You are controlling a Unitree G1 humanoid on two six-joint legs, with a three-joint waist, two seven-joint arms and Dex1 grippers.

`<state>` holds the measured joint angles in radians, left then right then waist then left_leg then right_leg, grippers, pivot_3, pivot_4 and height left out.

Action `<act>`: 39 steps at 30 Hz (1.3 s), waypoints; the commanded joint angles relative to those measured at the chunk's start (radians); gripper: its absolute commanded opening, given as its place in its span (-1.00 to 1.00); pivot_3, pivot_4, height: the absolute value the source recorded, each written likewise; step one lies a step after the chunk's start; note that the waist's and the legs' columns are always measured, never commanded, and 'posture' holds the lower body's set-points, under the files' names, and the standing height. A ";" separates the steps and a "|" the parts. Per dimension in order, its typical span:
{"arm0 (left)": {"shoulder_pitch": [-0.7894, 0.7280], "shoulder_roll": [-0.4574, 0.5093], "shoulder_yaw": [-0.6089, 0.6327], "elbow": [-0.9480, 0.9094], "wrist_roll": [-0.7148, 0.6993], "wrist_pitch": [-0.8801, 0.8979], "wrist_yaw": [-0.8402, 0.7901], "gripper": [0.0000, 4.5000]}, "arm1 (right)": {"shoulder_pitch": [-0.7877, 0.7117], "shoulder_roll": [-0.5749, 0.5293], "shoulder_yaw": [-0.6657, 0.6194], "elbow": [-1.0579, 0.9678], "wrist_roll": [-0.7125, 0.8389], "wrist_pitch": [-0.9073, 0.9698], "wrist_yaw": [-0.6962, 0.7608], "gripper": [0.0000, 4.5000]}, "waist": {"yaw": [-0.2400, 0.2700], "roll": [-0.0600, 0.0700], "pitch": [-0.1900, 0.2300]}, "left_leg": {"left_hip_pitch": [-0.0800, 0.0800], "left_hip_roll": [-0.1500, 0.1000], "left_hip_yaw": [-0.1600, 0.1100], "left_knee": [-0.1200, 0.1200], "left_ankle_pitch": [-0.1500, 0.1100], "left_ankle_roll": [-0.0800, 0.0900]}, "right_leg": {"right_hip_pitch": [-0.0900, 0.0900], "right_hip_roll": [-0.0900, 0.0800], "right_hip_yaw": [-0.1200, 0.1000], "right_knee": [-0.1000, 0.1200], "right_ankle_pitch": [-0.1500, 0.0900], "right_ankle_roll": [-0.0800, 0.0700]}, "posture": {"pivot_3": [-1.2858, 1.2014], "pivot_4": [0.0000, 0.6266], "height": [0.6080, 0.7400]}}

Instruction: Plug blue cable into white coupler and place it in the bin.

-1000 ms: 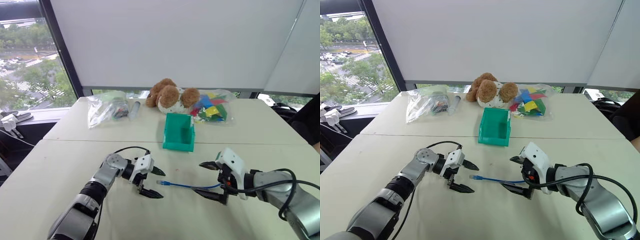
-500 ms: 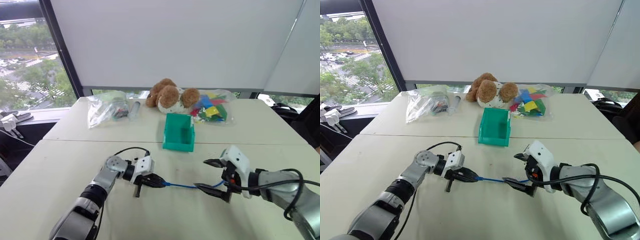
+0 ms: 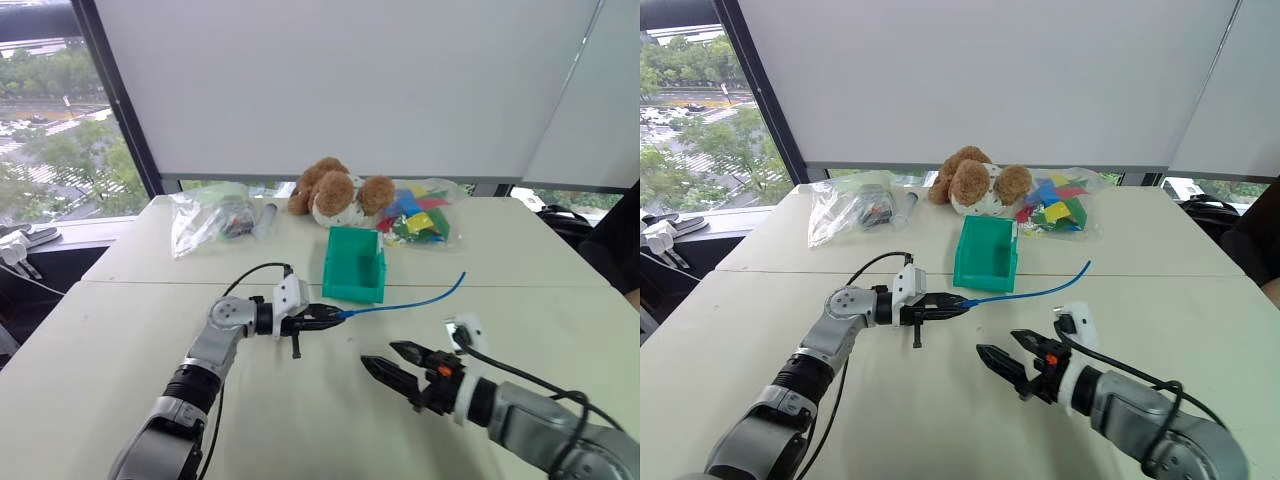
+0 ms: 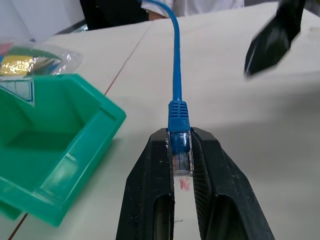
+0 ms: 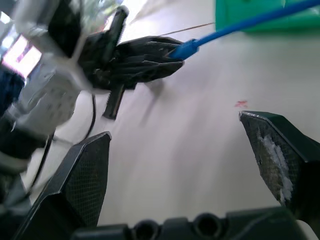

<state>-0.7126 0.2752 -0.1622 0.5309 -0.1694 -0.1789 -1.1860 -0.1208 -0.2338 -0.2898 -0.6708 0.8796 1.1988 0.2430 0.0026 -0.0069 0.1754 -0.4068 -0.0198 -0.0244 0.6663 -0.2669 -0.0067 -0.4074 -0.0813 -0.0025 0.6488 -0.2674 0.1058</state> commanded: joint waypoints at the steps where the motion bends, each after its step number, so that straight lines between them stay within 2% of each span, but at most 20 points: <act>1: -0.001 0.002 0.016 -0.055 -0.021 0.007 0.015 -0.99 | -0.055 0.073 0.010 0.049 0.000 -0.028 -0.104 1.00 | 0.001 0.000 0.000 | 0.000 0.000 0.000 0.000 0.000 0.000 | 0.000 0.000 0.000 0.000 0.000 0.000 | 0.03 -0.52 1.00; 10: 0.025 0.012 0.002 -0.099 -0.021 0.021 0.003 -0.99 | -0.108 0.201 0.017 0.150 0.022 -0.065 -0.225 1.00 | 0.000 0.000 0.000 | 0.000 0.000 0.000 0.000 0.000 0.000 | 0.000 0.000 0.000 0.000 0.000 0.000 | 0.03 -0.52 1.00; 20: 0.030 0.011 -0.012 -0.100 -0.017 0.017 -0.001 -0.99 | -0.144 0.223 0.033 0.192 0.038 -0.104 -0.249 1.00 | -0.011 0.000 0.000 | 0.000 0.000 0.000 0.000 0.000 0.000 | 0.000 0.000 0.000 0.000 0.000 0.000 | 0.03 -0.52 1.00; 23: 0.030 0.010 -0.013 -0.101 -0.016 0.016 -0.002 -1.00 | -0.150 0.223 0.043 0.198 0.039 -0.113 -0.249 0.60 | -0.016 0.000 0.000 | 0.000 0.000 0.000 -0.001 0.000 0.000 | 0.000 0.001 0.000 0.000 0.000 0.000 | 0.03 -0.52 1.00; 28: 0.029 0.010 -0.013 -0.101 -0.016 0.016 0.001 -1.00 | -0.153 0.220 0.059 0.204 0.047 -0.122 -0.246 -0.59 | -0.017 0.000 0.000 | 0.000 0.000 0.000 -0.001 0.000 0.000 | -0.001 0.001 0.000 0.000 0.000 0.000 | 0.03 -0.52 1.00; 30: 0.028 0.008 -0.013 -0.101 -0.016 0.015 0.006 -1.00 | -0.153 0.215 0.069 0.203 0.055 -0.124 -0.247 -0.98 | -0.017 0.000 0.000 | 0.000 0.000 0.000 -0.001 0.000 0.000 | -0.001 0.001 0.000 0.000 0.000 0.000 | 0.03 -0.52 1.00; 36: 0.025 0.008 -0.013 -0.101 -0.018 0.033 0.013 -1.00 | -0.163 0.201 0.083 0.189 0.076 -0.123 -0.252 -0.98 | -0.015 0.000 0.000 | -0.001 0.000 0.000 -0.001 0.000 0.000 | -0.001 0.001 0.000 0.000 0.000 0.000 | 0.03 -0.52 1.00; 39: 0.028 0.020 -0.012 -0.120 -0.040 0.127 -0.001 -1.00 | -0.173 0.187 0.075 0.183 0.082 -0.125 -0.257 -0.98 | -0.016 0.000 0.000 | -0.001 0.000 0.000 -0.001 0.000 0.000 | -0.001 0.001 0.000 0.000 0.000 0.000 | 0.03 -0.52 1.00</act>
<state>-0.6744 0.2855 -0.1805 0.4498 -0.1890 -0.0910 -1.1800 -0.2693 -0.0398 -0.2161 -0.4513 0.9308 1.0823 -0.0140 -0.0137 -0.0065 0.1753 -0.4074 -0.0199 -0.0245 0.6651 -0.2669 -0.0067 -0.4081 -0.0806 -0.0025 0.6485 -0.2675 0.1058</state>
